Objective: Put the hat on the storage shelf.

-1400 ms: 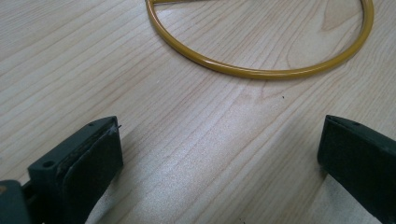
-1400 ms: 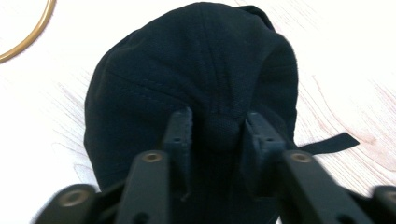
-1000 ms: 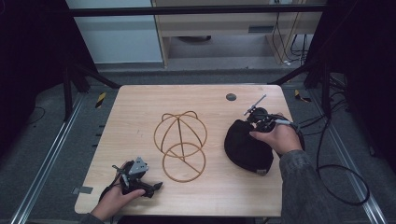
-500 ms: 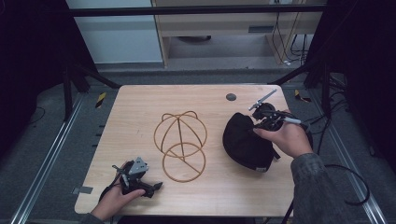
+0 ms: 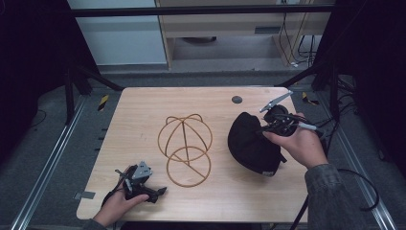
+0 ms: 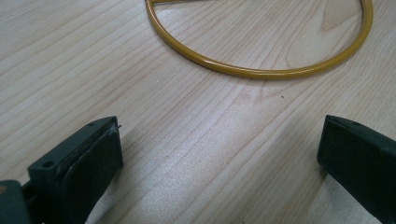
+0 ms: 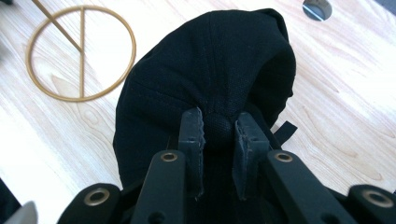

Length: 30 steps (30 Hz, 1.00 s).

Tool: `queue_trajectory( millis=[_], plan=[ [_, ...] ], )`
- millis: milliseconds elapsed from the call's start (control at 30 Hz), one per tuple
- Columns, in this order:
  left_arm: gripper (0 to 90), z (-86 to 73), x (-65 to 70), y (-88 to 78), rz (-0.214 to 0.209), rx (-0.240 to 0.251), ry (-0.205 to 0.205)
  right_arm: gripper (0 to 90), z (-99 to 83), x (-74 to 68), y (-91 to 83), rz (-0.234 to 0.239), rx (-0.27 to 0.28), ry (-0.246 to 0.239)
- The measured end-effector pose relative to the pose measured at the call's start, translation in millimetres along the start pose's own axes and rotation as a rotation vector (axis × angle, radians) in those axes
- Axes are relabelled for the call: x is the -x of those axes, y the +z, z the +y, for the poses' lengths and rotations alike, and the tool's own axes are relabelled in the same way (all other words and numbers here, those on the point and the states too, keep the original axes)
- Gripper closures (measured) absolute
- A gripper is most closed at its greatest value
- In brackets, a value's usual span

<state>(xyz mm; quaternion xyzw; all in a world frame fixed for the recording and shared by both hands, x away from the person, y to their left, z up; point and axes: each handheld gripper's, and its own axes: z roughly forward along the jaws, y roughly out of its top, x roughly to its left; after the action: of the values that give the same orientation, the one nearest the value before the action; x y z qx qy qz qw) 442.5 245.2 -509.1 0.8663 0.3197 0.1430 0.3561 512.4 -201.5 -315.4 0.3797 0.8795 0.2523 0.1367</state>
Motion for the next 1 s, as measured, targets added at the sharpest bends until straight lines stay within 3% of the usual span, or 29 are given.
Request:
queue_trajectory(
  millis=[167, 733, 1000],
  plan=[
    [0.0, 0.1, -0.1, 0.2, -0.002, 0.001, 0.001, 76.0, -1.5, -0.6, -11.5, 0.007, 0.044, 0.004],
    [0.0, 0.4, -0.2, 0.5, -0.003, 0.001, 0.002, 76.0, 4.7, -2.0, -44.1, -0.005, 0.111, 0.006],
    [0.0, 0.4, -0.3, 0.3, -0.003, -0.001, 0.002, 75.9, 9.1, -11.6, -62.7, -0.013, 0.161, -0.015]
  ],
)
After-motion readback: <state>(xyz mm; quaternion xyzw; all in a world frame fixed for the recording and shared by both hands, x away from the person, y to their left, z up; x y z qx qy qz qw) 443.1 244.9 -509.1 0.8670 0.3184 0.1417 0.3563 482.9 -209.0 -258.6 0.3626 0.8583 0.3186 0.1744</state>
